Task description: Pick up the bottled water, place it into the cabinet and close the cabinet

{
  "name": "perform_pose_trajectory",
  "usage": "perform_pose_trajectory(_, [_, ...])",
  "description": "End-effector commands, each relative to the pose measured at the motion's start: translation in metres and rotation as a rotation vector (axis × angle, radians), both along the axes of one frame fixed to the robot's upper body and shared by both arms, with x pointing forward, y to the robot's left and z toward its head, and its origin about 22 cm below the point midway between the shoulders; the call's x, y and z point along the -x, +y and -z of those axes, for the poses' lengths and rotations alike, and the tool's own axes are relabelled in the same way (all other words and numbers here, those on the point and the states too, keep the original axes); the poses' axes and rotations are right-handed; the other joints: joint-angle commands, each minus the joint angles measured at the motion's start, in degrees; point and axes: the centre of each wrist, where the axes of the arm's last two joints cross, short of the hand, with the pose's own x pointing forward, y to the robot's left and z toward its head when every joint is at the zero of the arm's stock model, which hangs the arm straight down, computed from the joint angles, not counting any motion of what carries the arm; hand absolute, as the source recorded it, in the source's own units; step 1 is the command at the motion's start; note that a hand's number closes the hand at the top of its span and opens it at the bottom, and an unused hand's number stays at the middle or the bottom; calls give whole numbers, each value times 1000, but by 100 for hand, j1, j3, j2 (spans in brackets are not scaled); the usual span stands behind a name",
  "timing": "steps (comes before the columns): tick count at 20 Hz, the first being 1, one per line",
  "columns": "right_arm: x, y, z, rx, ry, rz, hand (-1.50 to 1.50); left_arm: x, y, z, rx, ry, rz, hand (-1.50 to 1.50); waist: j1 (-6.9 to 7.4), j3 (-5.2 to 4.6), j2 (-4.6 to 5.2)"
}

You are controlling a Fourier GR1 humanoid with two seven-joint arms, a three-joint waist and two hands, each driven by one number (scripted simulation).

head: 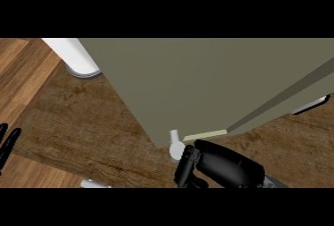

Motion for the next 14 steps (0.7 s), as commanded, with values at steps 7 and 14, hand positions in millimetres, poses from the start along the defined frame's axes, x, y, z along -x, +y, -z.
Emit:
perform_pose_trajectory(7, [-88,48,-35,-37,31,357,150,4,10,6,8,11,-35,-150,-244,56,-45])
perform_pose_trajectory(14, [-136,62,-54,-110,45,558,150,7,11,6,27,3,-29,-150,-251,68,-7])
